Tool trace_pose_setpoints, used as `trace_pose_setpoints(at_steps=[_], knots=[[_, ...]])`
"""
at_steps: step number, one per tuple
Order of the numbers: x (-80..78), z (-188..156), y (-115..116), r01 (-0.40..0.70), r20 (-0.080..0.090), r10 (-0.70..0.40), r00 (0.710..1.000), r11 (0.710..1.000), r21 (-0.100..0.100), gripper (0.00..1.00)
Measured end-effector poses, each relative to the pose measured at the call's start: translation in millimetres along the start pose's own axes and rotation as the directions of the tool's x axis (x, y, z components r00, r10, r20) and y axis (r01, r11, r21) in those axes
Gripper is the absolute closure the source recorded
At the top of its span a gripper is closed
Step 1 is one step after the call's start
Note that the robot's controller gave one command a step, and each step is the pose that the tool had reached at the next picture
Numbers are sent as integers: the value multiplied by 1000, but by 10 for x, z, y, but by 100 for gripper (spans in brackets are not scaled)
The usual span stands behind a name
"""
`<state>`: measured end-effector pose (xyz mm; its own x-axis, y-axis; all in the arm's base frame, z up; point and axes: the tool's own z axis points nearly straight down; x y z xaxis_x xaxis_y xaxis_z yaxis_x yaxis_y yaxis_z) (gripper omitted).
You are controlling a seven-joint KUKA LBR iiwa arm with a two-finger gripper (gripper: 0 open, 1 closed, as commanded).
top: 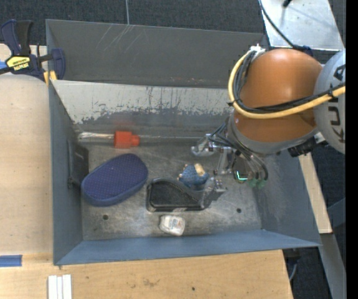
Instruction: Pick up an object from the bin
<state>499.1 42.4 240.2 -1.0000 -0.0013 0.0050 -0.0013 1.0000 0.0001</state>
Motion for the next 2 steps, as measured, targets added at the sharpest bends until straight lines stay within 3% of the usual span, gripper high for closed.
trace_pose_setpoints(at_steps=[1,2], knots=[[-224,1233,-372,159,1,-159,987,987,1,0],[-228,1201,-367,158,4,-158,987,987,2,100]])
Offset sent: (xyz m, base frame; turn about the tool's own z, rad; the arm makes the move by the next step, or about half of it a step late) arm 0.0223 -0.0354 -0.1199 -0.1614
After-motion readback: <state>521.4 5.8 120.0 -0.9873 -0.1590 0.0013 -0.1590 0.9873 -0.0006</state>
